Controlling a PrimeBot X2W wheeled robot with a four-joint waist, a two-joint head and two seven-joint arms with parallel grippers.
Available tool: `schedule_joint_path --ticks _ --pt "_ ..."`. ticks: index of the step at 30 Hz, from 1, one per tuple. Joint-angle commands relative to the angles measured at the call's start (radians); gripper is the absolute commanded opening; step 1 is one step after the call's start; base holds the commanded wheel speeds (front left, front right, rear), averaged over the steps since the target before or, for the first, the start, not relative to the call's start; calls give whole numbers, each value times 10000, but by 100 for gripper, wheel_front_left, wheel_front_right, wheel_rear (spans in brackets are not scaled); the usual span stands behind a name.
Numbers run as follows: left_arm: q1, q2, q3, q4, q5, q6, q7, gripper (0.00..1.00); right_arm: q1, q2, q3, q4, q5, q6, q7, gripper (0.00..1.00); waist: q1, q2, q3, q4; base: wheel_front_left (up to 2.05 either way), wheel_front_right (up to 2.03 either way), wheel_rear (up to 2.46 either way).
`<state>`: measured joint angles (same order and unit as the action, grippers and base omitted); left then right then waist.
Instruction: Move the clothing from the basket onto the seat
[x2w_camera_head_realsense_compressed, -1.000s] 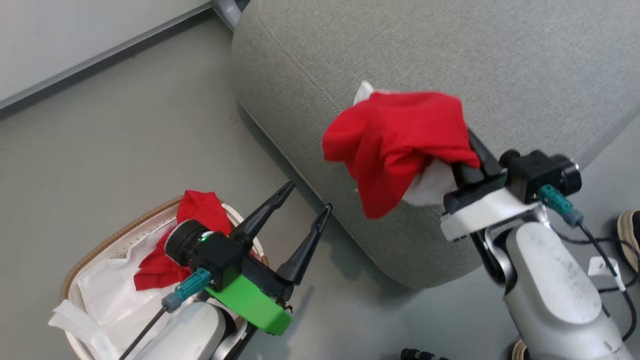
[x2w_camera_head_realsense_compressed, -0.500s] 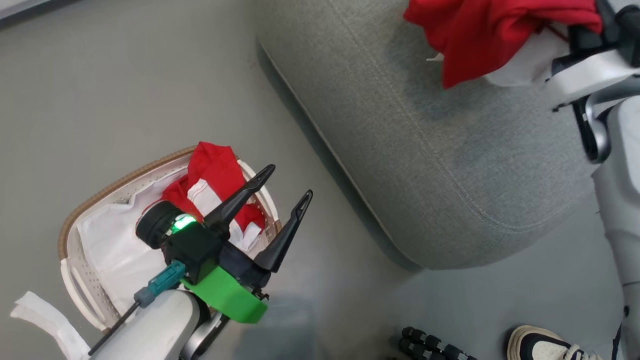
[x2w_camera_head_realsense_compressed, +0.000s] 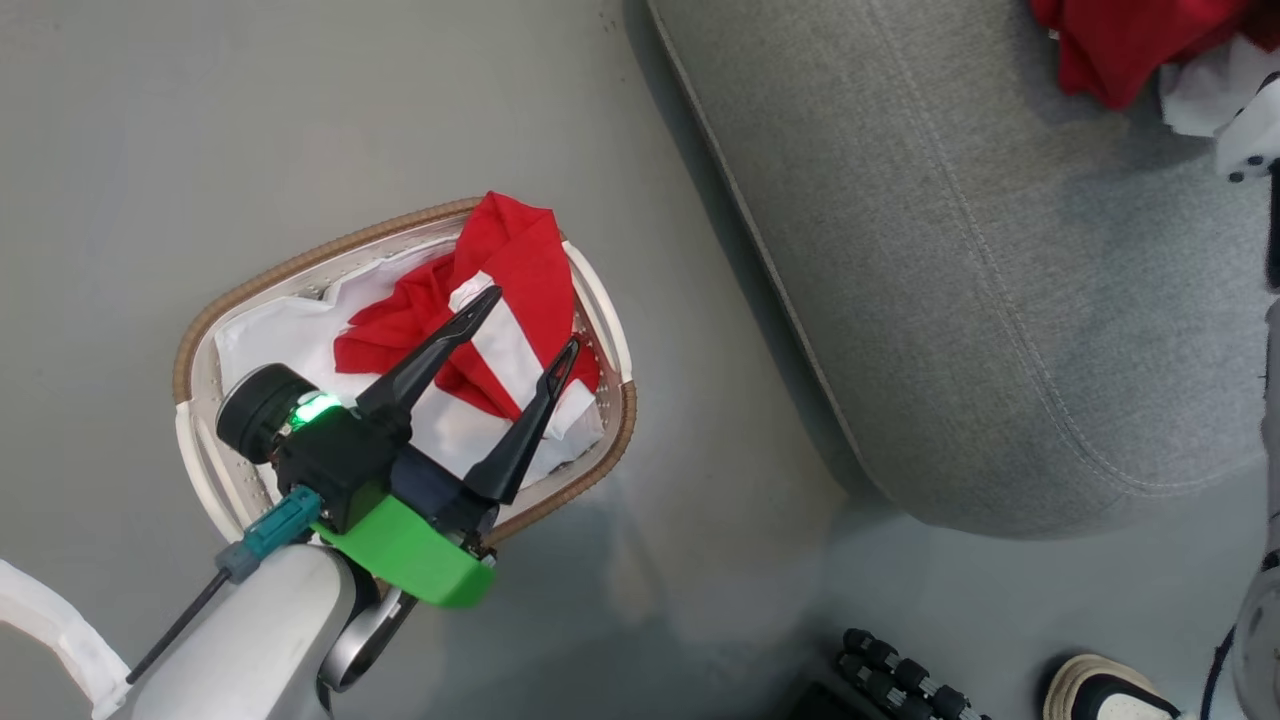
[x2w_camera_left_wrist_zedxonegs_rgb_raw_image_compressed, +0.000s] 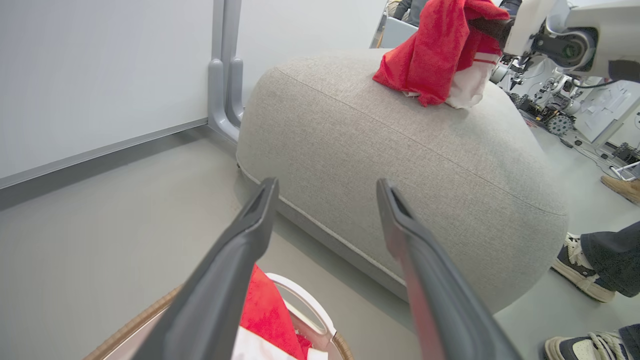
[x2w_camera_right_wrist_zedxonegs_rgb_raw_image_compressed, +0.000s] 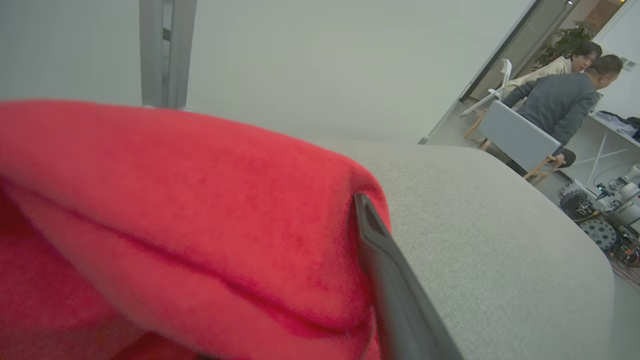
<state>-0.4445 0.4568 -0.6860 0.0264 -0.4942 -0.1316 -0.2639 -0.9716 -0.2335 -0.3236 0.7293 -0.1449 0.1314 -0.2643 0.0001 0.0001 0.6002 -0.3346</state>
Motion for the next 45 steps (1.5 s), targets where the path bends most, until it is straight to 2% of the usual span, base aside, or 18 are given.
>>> schedule_joint_path --ticks 1,5,8,15,21,30,35,40,45 --pt "-65 -2 148 61 -45 20 -7 100 222 207 -296 120 -80 -14 -1 100 -1 -1 139 250 0 0 0" --pt "74 -228 371 238 -47 20 -9 100 772 545 -808 138 -339 -14 -1 100 -1 -1 -136 297 0 0 0" --pt "197 -329 502 394 -8 20 -9 100 1395 785 -809 -58 -370 -14 -1 100 -1 -1 -465 296 0 0 0" --pt "665 -773 1030 1010 -24 20 -9 100 3387 982 -166 -678 53 -14 -1 100 -1 -1 -1399 385 0 0 0" --pt "1231 -1196 1984 1589 145 20 -7 100 4762 1147 729 -1230 505 -14 -1 100 -1 -1 -2099 608 0 0 0" --pt "1967 -2091 3968 2622 793 20 -10 100 5706 1482 2237 -2534 1409 -14 -2 100 -1 -1 -2941 1513 0 0 0" --pt "2261 -2446 5010 3188 1137 20 -7 100 5796 1683 2964 -2734 1737 -14 -2 100 -1 -1 -3290 2034 0 0 0" --pt "2494 -2726 5886 3566 1410 20 -9 100 5891 1777 3253 -2848 2006 -14 -2 100 -1 -1 -3589 2552 0 0 0" --pt "2676 -2870 6293 3732 1504 20 -9 100 6148 1804 3403 -3012 2230 -14 -2 100 -1 -1 -3797 3018 0 0 0"
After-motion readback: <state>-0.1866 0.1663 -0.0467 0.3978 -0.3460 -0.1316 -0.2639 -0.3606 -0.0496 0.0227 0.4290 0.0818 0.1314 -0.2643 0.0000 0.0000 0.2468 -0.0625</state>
